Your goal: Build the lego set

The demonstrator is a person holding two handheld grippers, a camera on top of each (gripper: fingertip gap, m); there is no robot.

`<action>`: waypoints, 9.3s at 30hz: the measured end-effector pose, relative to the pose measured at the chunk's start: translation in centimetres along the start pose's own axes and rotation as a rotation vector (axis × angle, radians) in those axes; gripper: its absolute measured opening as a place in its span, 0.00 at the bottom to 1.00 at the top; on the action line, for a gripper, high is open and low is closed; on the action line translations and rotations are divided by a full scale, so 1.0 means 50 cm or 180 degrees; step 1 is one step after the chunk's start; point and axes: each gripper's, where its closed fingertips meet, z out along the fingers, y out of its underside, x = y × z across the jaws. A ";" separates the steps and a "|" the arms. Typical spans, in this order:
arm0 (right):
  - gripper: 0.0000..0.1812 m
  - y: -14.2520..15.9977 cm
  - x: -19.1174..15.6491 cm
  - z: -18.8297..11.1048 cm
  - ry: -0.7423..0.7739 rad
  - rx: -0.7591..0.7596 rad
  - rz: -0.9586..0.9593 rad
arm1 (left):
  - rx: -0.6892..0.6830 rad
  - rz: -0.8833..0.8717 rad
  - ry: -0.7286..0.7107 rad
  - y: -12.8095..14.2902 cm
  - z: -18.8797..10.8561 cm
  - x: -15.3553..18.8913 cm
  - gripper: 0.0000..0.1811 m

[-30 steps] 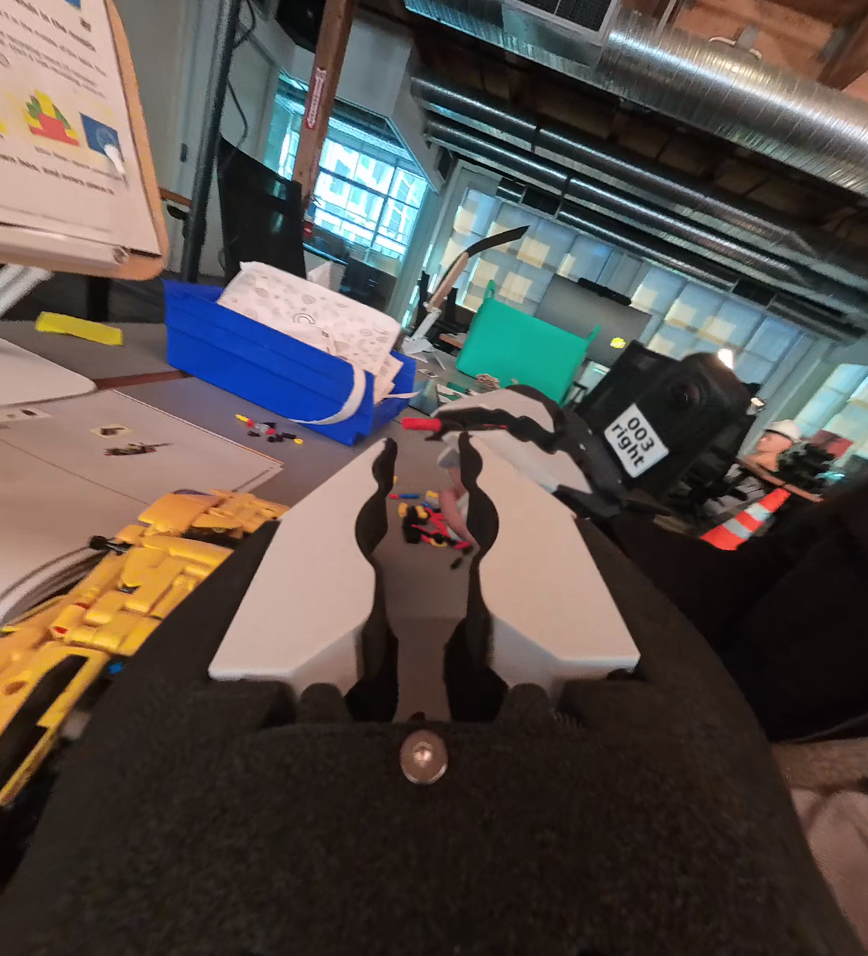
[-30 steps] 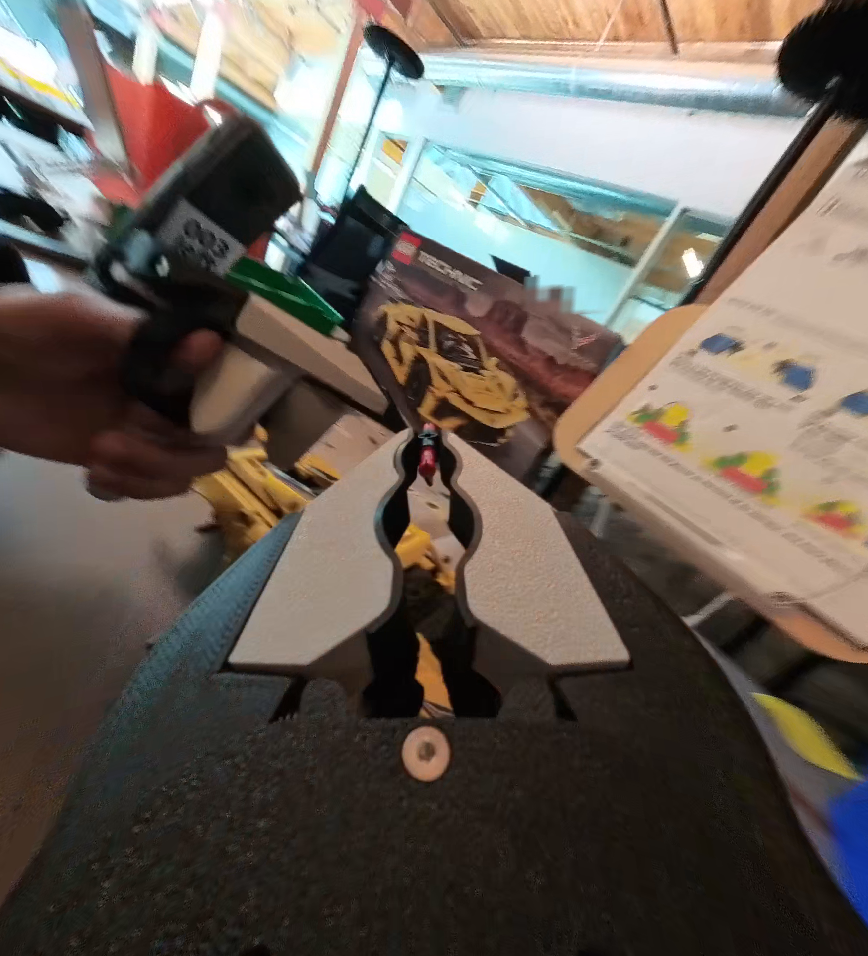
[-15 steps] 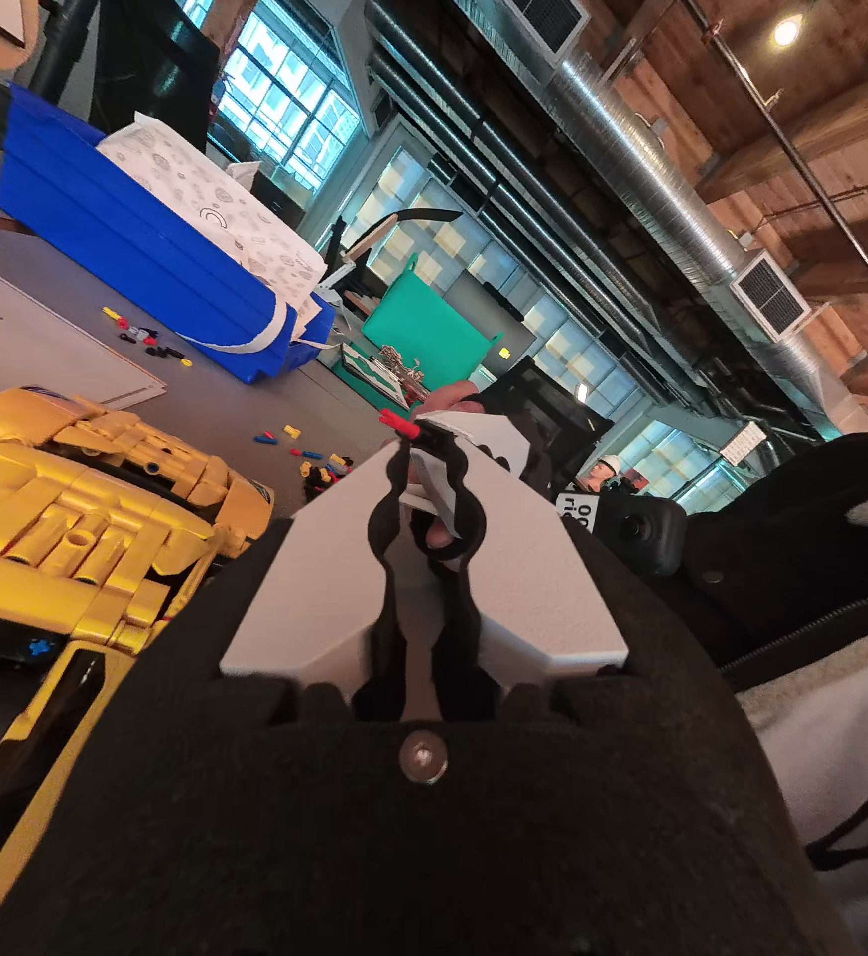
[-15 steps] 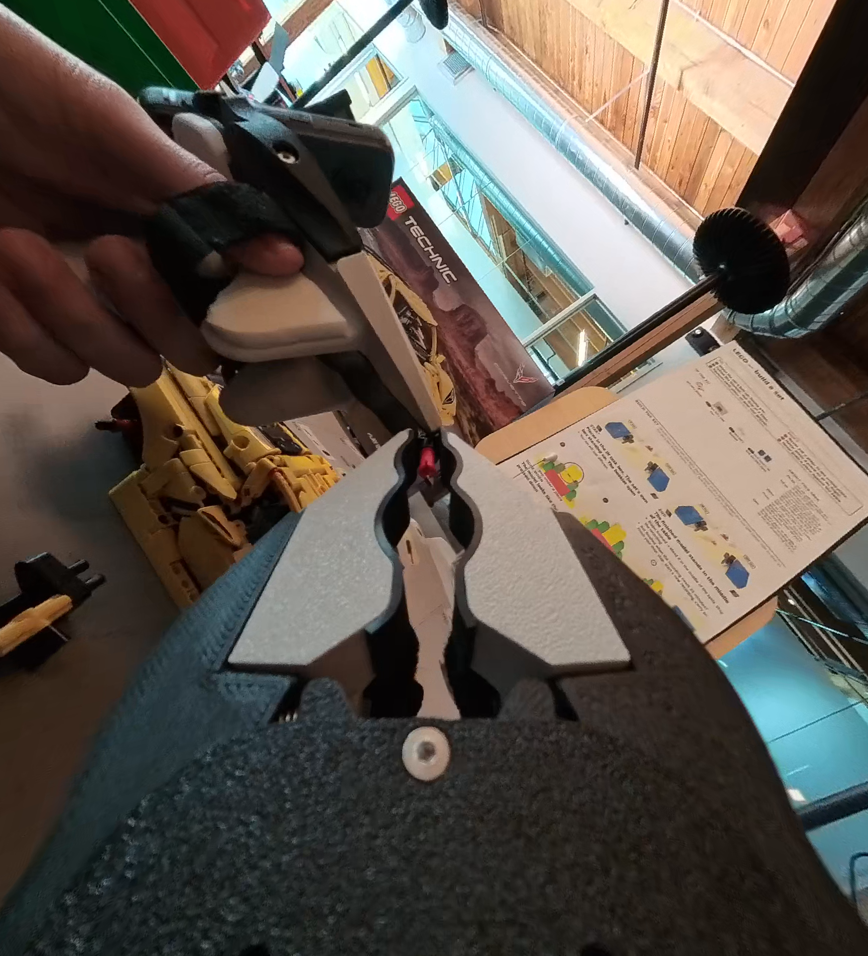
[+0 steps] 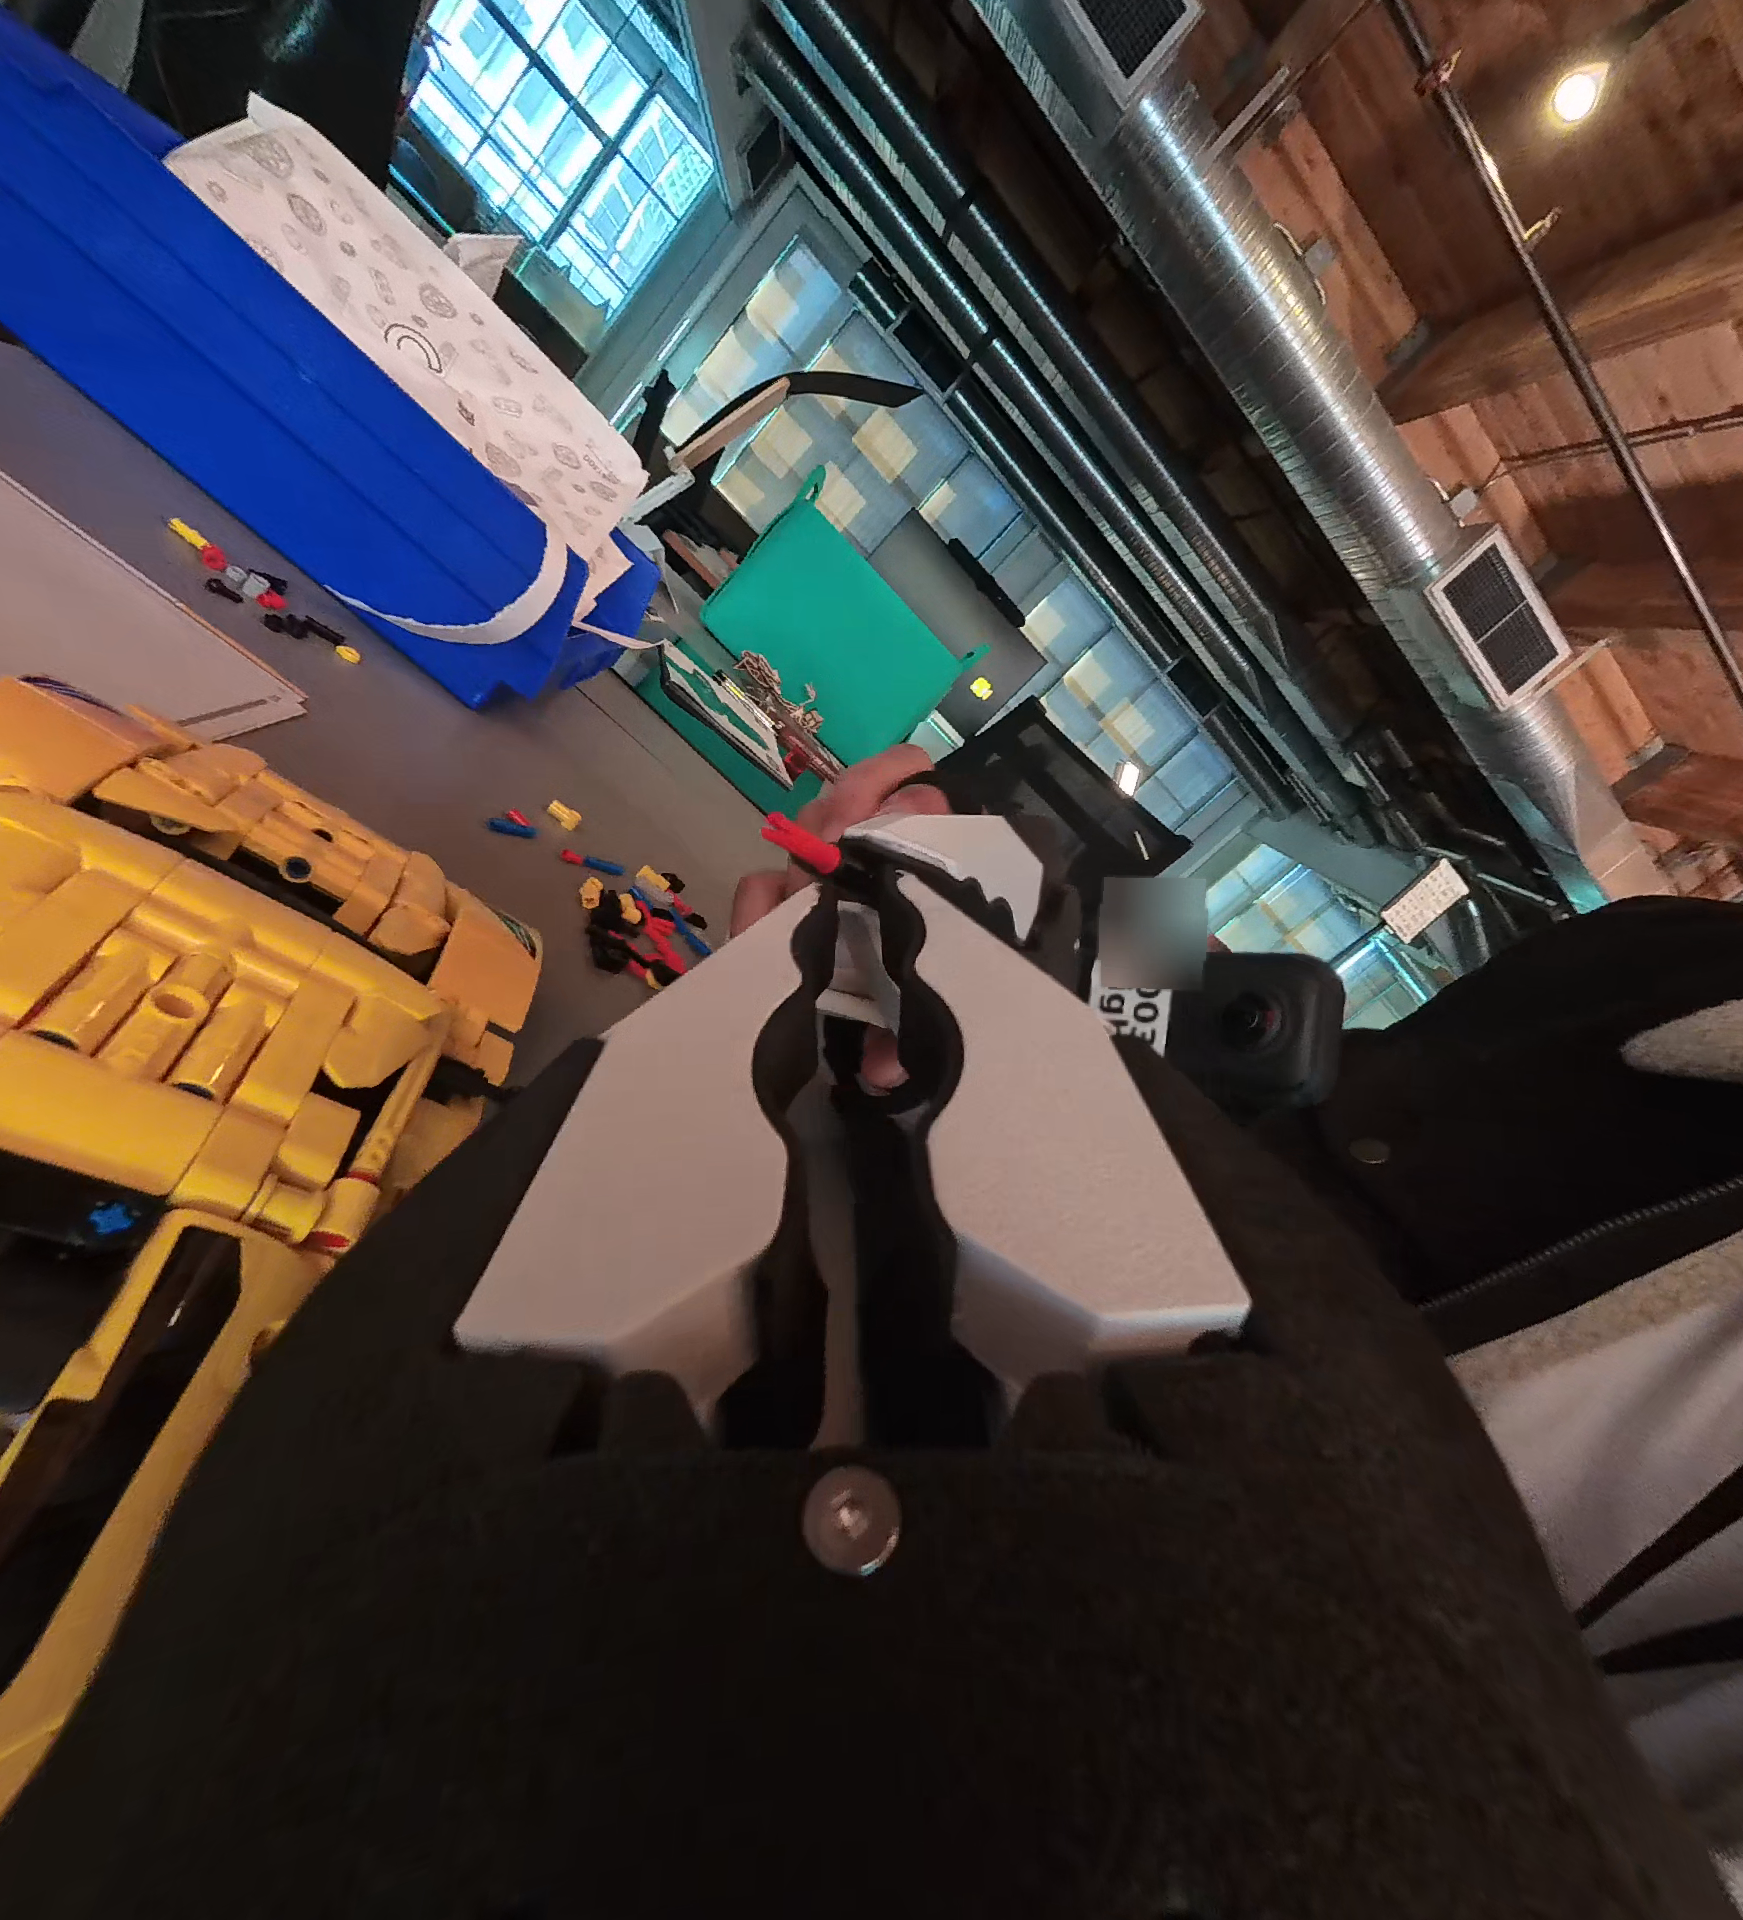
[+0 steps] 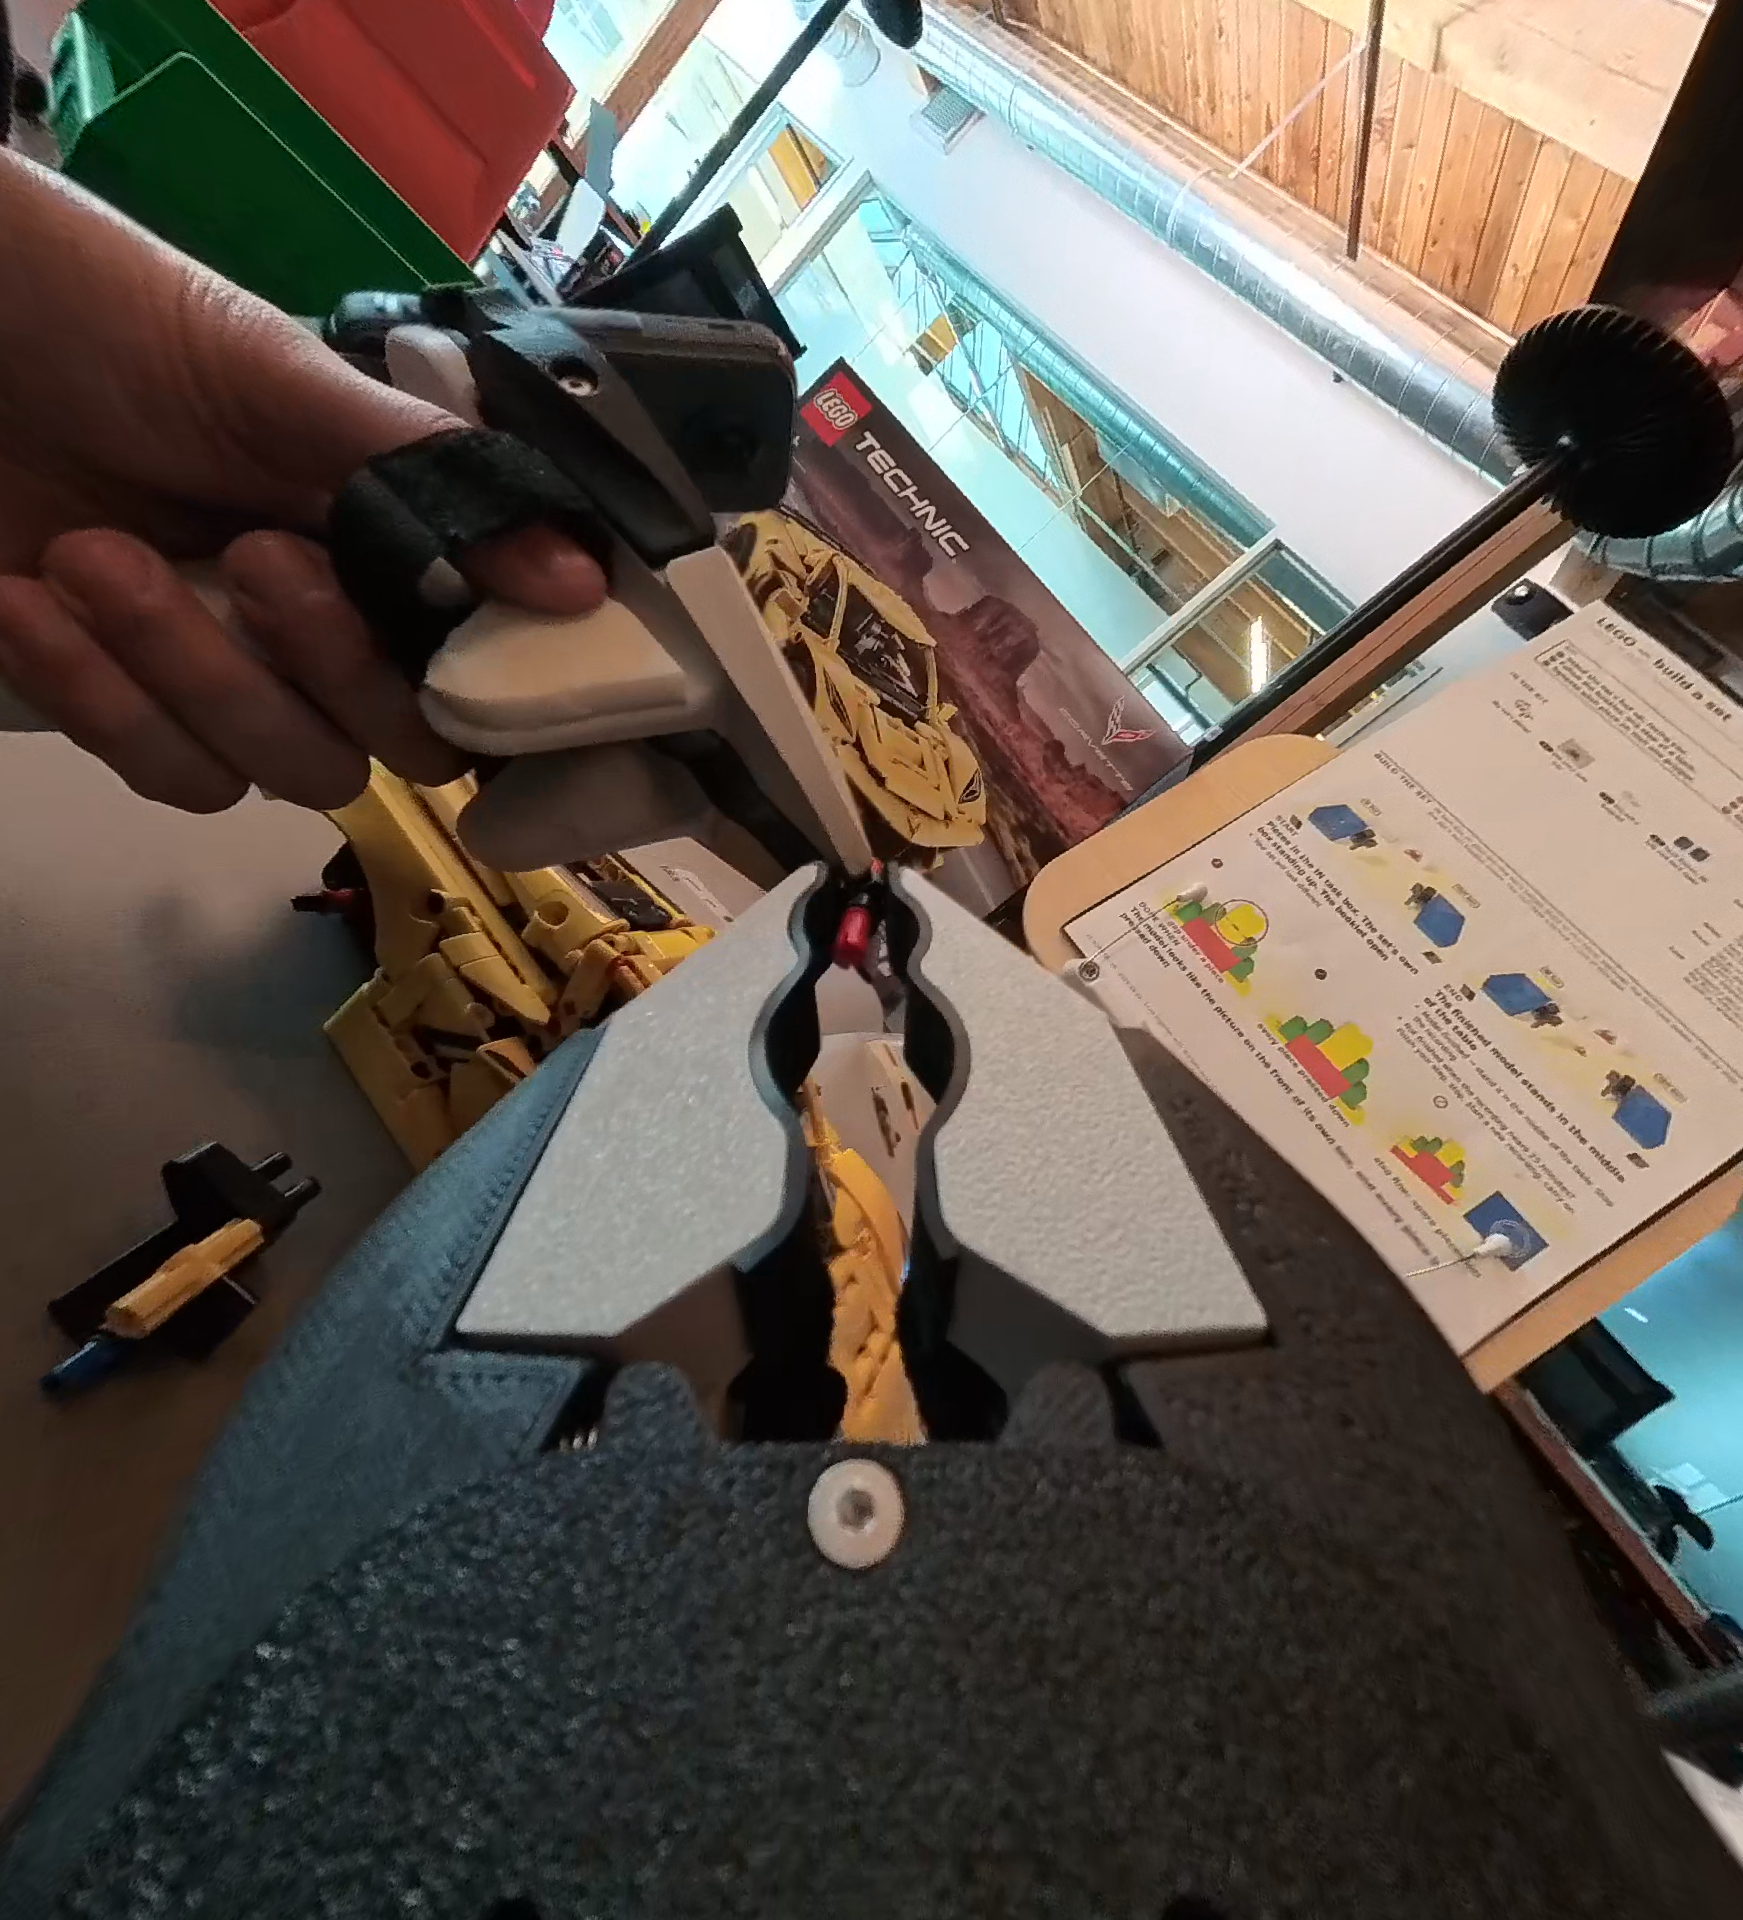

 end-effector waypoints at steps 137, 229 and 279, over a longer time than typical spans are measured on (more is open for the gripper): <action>0.03 0.130 -0.240 -0.209 -0.2519 -0.2431 0.3083 | -0.2473 0.2322 -0.1299 0.262 -0.094 -0.088 0.19; 0.04 0.133 -0.252 -0.165 -0.2398 -0.1655 0.1435 | -0.1135 0.2571 -0.0668 0.167 -0.104 0.027 0.07; 0.03 -0.086 -0.169 -0.139 -0.4107 -0.0631 0.4738 | -0.0954 0.2905 -0.0104 0.189 -0.071 0.093 0.07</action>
